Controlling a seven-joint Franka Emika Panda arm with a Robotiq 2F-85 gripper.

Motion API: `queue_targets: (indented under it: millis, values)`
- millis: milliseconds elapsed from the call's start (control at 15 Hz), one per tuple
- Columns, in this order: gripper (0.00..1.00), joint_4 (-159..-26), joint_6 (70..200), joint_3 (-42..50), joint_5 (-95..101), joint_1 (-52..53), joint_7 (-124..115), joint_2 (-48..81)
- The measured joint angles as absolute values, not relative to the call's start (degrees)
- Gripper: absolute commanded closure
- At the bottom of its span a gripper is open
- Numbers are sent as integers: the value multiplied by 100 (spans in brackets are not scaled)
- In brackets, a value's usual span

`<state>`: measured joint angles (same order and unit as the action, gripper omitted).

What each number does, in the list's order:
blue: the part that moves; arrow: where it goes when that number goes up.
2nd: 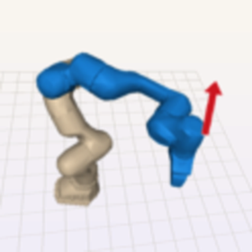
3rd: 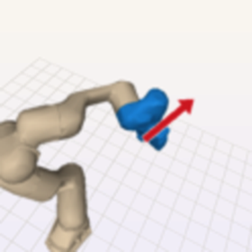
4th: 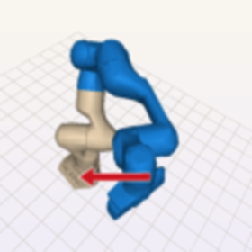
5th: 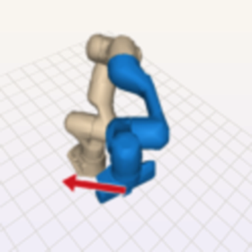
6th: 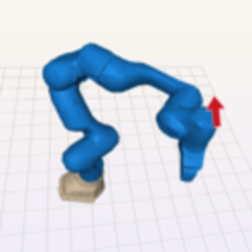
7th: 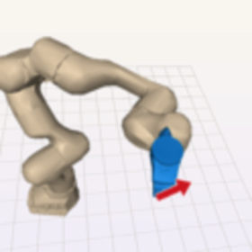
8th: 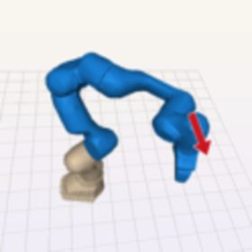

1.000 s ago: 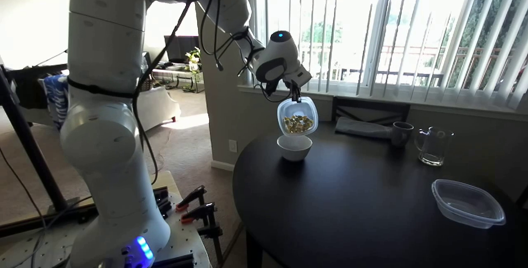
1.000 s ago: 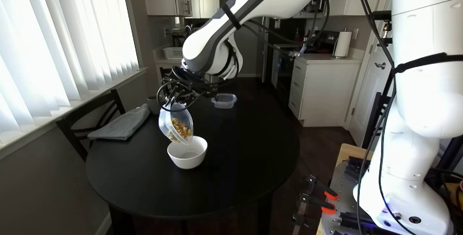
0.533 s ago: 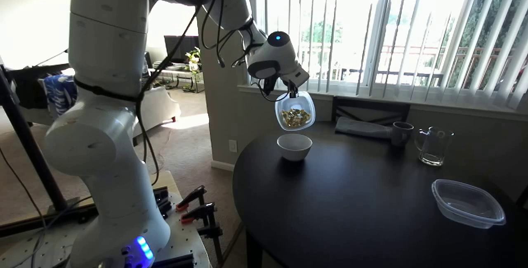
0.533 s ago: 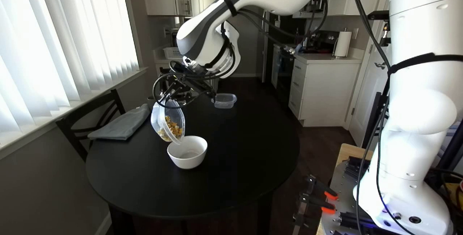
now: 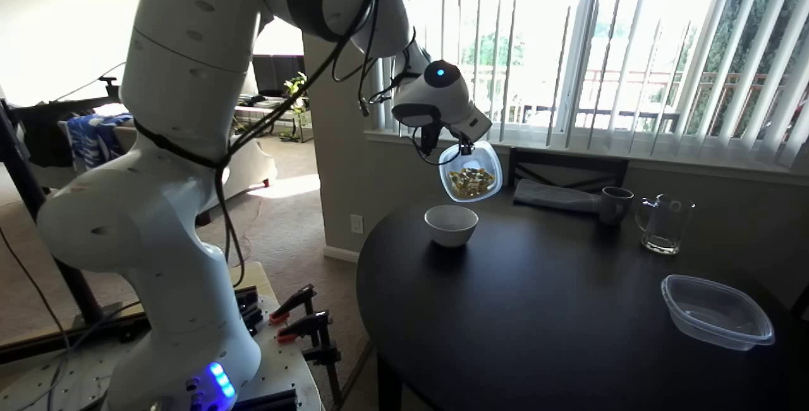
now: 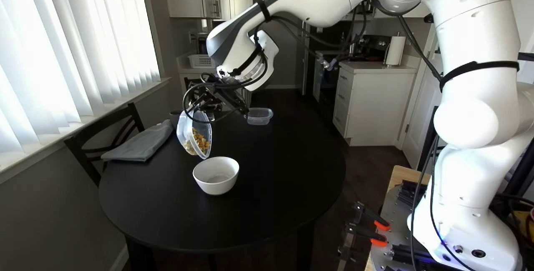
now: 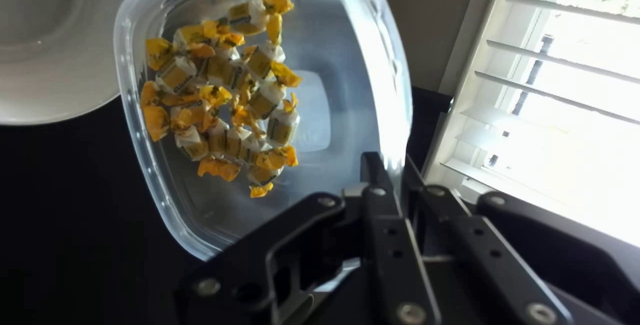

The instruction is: Pour the contents of the lunchbox into the white bowl

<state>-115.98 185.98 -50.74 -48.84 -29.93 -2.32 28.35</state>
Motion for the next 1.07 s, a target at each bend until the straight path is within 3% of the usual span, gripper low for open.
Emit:
queue_targets:
  millis: [667, 1067]
  values:
    - [98, -11720, 19371, -6802, -4005, -4486, 438, 4188]
    - [98, -12242, 19546, -7042, -1906, -5102, -590, 4928]
